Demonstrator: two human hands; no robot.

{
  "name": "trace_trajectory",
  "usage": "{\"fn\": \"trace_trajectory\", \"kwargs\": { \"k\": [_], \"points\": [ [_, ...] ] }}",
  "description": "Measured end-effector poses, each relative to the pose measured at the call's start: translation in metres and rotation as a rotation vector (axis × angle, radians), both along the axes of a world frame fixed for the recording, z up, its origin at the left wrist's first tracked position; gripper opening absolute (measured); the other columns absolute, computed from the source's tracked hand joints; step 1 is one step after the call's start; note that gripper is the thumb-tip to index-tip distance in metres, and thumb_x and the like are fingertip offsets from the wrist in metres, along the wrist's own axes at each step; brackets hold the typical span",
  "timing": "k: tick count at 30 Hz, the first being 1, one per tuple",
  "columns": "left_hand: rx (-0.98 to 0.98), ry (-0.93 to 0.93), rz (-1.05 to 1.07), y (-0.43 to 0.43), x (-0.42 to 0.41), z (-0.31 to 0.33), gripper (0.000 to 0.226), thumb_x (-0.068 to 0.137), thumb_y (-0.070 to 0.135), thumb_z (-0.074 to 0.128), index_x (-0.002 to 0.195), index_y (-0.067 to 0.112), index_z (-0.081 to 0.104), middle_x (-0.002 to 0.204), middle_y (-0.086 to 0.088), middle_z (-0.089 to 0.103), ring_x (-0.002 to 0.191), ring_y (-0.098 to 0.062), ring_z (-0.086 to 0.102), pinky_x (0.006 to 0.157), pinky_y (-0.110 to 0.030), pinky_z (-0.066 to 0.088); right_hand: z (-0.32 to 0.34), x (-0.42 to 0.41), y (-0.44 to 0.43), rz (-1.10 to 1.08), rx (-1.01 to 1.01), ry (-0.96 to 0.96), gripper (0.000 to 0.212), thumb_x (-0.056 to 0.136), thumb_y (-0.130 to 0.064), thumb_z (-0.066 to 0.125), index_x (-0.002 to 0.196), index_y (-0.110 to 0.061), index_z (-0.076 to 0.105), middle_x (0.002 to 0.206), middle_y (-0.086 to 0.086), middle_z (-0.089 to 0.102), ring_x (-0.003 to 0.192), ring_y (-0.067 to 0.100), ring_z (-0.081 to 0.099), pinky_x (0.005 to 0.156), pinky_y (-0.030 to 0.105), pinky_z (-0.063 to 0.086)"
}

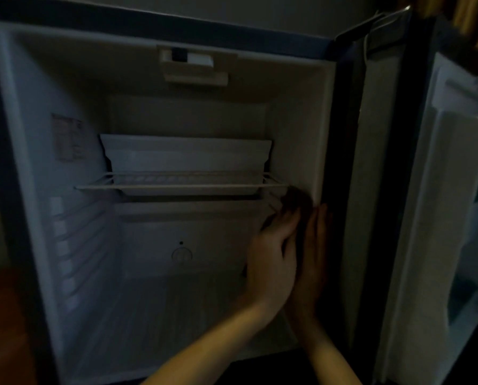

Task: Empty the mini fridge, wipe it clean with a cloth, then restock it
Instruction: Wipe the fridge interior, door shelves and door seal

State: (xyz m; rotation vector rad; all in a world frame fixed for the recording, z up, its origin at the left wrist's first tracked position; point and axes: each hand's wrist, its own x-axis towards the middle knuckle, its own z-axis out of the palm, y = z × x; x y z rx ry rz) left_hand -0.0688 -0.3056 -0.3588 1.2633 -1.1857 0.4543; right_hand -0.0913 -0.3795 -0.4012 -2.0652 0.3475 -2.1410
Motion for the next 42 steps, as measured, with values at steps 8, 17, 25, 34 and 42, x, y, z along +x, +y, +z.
{"fn": "trace_trajectory", "kwargs": {
  "k": [8, 17, 25, 34, 42],
  "points": [
    [-0.011, 0.075, -0.06, -0.016, 0.022, 0.025, 0.045, 0.089, -0.009, 0.042, 0.13, 0.002, 0.056, 0.125, 0.006, 0.056, 0.116, 0.006, 0.048, 0.105, -0.011, 0.036, 0.003, 0.003, 0.003, 0.033, -0.036, -0.035, 0.048, 0.103, -0.019, 0.028, 0.148, -0.003, 0.023, 0.161, -0.007, 0.009, 0.149, 0.016, 0.012, 0.121, 0.029, 0.01],
    [0.122, 0.151, -0.083, 0.004, 0.01, -0.007, 0.042, 0.09, -0.008, 0.047, 0.127, 0.006, 0.059, 0.12, 0.01, 0.06, 0.112, 0.006, 0.055, 0.101, -0.013, 0.041, -0.002, 0.0, 0.004, 0.027, -0.021, 0.027, 0.048, 0.105, -0.031, 0.028, 0.15, -0.012, 0.026, 0.162, -0.013, -0.001, 0.149, 0.015, 0.005, 0.121, 0.032, 0.008],
    [0.31, 0.306, -0.123, 0.037, 0.005, -0.039, 0.031, 0.092, -0.005, 0.053, 0.117, 0.007, 0.066, 0.115, -0.009, 0.068, 0.089, 0.015, 0.059, 0.081, -0.004, 0.043, -0.071, -0.045, 0.044, 0.158, 0.126, 0.326, 0.066, 0.091, -0.004, 0.031, 0.153, -0.019, 0.015, 0.161, -0.017, 0.002, 0.147, 0.002, 0.009, 0.115, 0.013, 0.013],
    [-0.053, 0.054, -0.06, -0.005, -0.019, 0.045, 0.039, 0.092, -0.003, 0.05, 0.13, -0.001, 0.056, 0.137, -0.015, 0.053, 0.13, -0.012, 0.043, 0.105, -0.003, 0.024, -0.078, -0.08, 0.076, 0.169, 0.006, 0.494, 0.082, 0.084, 0.004, 0.052, 0.154, -0.023, 0.019, 0.16, -0.002, 0.017, 0.146, 0.008, 0.021, 0.113, 0.013, 0.021],
    [0.29, -0.174, -0.052, 0.028, 0.008, -0.089, 0.043, 0.085, 0.004, 0.043, 0.122, 0.006, 0.065, 0.13, 0.001, 0.056, 0.121, 0.002, 0.046, 0.103, -0.007, 0.033, -0.087, -0.107, 0.067, 0.183, -0.065, 0.52, 0.031, 0.076, -0.009, 0.049, 0.098, -0.026, 0.062, 0.105, -0.013, 0.059, 0.095, 0.004, 0.058, 0.079, 0.017, 0.047]
  ]
}}
